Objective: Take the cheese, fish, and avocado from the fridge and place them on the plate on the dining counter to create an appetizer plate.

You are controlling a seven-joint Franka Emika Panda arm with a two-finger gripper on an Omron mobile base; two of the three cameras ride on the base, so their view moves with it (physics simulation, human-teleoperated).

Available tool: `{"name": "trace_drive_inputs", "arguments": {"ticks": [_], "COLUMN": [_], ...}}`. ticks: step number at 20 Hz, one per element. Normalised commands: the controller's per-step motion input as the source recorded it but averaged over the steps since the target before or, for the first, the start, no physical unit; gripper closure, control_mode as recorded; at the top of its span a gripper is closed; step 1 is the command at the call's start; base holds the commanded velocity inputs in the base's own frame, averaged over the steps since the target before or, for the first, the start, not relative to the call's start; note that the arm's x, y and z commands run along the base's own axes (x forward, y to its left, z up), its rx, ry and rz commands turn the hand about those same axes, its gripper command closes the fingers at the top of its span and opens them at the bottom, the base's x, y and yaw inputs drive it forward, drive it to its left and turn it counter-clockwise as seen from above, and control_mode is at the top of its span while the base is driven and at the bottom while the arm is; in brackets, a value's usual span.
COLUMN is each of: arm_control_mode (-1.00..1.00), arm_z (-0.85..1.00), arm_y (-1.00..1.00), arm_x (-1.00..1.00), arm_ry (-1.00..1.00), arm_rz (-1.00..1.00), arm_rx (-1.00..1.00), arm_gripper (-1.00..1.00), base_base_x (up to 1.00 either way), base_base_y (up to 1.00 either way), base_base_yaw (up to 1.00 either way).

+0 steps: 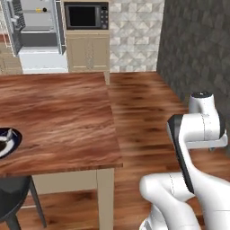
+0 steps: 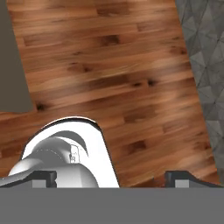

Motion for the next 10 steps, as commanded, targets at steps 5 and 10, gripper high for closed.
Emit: {"name": "trace_drive_inputs", "arguments": {"ticks": [5,10], "arm_control_mode": [1.0,1.0], "arm_z": [0.0,0.0], "arm_y": [0.0,0.0], "arm_x": [0.0,0.0], "arm_ry": [0.0,0.0], "arm_rz": [0.0,0.0], "arm_rx": [0.0,0.0], "arm_gripper": [-1.0,-1.0], "base_base_x": [0.76,1.0], "base_base_y": [-0.9,-0.83], "base_base_yaw": [0.0,0.0]}}
